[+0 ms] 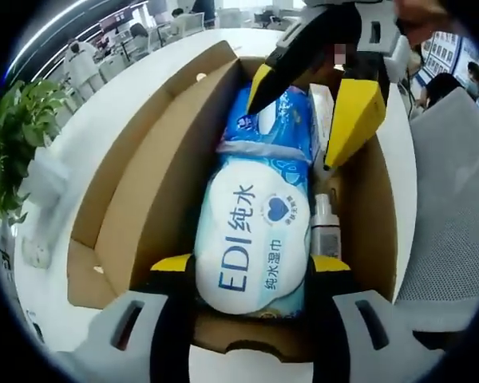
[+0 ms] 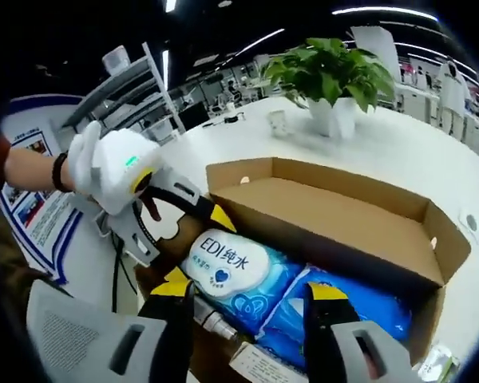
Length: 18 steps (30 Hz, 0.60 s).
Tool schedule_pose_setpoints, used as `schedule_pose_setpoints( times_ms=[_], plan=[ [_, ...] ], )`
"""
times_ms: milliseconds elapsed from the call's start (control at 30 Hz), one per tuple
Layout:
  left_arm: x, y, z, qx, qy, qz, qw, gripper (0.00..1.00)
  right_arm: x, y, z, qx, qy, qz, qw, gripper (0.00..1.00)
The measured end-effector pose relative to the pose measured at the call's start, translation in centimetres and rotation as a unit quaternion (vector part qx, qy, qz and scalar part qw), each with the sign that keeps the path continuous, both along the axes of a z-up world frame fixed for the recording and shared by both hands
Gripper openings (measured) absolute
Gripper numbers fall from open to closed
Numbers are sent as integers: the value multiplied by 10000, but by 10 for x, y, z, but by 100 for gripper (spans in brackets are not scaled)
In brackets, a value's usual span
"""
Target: Operate the shoe box by opening the lid, removing the specified soft item, and placing it in the target area until the item is outside and the box remains undamaged.
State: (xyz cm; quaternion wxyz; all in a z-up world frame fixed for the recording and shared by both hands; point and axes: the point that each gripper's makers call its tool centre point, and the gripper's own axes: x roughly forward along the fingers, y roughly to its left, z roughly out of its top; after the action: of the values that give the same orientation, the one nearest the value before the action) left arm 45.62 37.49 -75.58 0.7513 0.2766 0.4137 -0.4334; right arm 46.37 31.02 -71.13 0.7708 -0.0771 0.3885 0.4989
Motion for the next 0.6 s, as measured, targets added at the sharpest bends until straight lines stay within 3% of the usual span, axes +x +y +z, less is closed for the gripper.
schedule_pose_setpoints(
  times_ms=[200, 333, 400, 533, 600],
  plan=[
    [0, -1, 0, 3, 14, -26, 10000, 57, 0, 9, -6, -272, -342, 548, 9975, 54],
    [-1, -3, 0, 132, -74, -150, 9998, 57, 1, 14, -12, -552, -559, 1015, 9917, 56],
    [-1, -4, -1, 254, -162, -304, 9991, 58, -1, 16, -17, -790, -729, 1388, 9845, 58],
    [-1, -8, -5, 418, -250, -573, 9972, 58, -6, 20, -31, -1294, -1037, 2179, 9618, 60],
    [0, -8, -8, 428, -233, -617, 9969, 59, -4, 21, -37, -1455, -1118, 2325, 9551, 60]
  ],
)
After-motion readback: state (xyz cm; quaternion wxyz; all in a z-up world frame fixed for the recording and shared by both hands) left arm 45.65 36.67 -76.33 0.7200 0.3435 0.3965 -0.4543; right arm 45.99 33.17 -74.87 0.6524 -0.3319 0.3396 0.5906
